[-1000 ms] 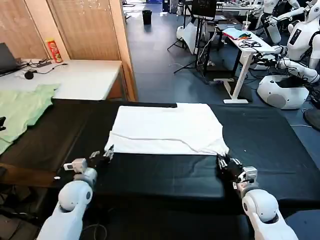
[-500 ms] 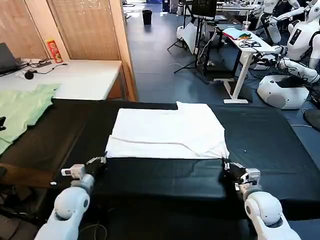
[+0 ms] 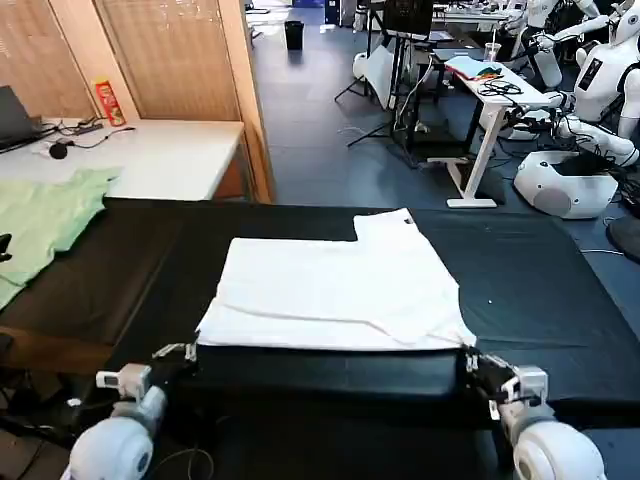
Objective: Fold and organize the clothes.
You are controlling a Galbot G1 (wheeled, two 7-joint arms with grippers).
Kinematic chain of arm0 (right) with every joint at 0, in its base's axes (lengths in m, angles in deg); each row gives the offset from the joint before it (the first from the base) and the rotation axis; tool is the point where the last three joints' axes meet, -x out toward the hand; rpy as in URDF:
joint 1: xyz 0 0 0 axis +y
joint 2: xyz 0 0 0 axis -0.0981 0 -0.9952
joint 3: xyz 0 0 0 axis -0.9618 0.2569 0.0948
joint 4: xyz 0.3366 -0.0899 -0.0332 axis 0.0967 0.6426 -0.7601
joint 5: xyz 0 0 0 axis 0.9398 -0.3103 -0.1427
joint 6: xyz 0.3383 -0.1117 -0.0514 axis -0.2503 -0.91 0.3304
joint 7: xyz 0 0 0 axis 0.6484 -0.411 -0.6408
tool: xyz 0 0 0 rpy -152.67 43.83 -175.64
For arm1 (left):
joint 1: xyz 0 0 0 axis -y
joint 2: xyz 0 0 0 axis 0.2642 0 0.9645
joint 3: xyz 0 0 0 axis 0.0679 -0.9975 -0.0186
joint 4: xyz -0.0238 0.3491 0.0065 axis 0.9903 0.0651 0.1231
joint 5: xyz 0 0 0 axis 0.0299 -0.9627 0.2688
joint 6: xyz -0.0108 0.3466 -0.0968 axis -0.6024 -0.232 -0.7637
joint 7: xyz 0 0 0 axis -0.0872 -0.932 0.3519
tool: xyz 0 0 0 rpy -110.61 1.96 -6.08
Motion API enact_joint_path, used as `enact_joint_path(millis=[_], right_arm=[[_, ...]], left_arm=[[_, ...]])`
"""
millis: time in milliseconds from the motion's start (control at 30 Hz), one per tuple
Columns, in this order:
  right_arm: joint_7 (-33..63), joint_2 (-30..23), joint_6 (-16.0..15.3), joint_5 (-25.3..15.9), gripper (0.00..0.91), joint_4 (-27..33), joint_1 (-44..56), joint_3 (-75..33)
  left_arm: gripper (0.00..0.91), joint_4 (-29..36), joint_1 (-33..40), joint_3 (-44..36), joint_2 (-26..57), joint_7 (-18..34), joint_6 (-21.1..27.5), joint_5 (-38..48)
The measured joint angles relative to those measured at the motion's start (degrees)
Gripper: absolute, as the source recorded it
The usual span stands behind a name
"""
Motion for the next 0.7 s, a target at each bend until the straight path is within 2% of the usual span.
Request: enact_joint_path(millis=[200,300,467,533,700], right_arm=[[0.1,-0.2,-1.7,0.0,0.878,-3.1,2.5,-0.9],[-0.3,0.2,-1.5,0.4,0.878,-5.0,3.7,-1.7],[-0.8,1.1,2.9,3.4,0.878,-7.3,2.0,-2.7],[-0.6,1.8,5.2,2.7,0.878,-6.8,-0.4,-2.3],[-0.1,3.8,7.5,2.2,0.878,0.4,-12.5,0.5]], left_arm=[[0.878,2.2,-2.5,0.8,0.1,0.6,0.9,-0.2],[0.878,3.5,-3.4,1.4,0.2,0.9,2.5,0.4],[0.878,5.7,-4.5,2.9,0.2,0.9,5.5,0.4],[0.878,6.9,-4.4,3.7,0.1,0.6,5.9,1.9],[0.878,8.3,0.0,4.0,0.6,3.7,9.6,8.8]])
